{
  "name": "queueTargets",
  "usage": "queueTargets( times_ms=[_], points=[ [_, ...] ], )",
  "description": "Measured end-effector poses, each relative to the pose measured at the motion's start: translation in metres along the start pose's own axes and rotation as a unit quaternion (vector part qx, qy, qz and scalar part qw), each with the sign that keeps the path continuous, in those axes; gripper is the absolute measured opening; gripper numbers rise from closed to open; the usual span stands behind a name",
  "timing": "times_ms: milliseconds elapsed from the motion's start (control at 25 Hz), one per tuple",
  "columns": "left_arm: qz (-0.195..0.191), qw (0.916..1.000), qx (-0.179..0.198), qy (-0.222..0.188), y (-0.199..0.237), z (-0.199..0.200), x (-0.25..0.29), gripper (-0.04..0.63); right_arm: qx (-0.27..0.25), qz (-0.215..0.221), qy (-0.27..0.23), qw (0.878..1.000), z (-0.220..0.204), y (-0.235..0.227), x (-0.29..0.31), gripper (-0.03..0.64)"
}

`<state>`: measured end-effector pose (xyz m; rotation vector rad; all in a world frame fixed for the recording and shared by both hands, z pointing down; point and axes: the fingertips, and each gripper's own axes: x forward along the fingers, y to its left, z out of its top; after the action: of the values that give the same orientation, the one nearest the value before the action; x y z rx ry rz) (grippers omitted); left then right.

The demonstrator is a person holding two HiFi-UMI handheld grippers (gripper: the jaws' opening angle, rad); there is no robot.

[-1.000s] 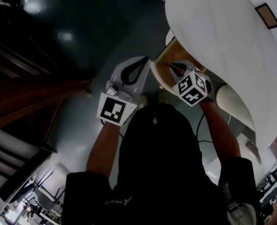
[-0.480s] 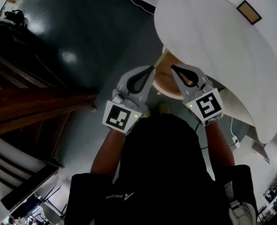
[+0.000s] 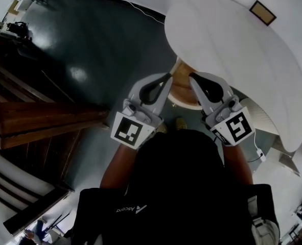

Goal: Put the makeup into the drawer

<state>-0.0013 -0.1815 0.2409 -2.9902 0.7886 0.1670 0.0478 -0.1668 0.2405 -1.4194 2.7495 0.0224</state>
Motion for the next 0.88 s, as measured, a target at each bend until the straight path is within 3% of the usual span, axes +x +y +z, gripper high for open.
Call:
queueTargets(
  times_ms=[880],
  points=[
    [0.021, 0.9998, 0.004, -0.006, 0.013, 0.013, -0.011, 0.011, -0.001, 0.017, -0.01, 1.0, 0.005, 0.006, 0.001, 0.003]
  ],
)
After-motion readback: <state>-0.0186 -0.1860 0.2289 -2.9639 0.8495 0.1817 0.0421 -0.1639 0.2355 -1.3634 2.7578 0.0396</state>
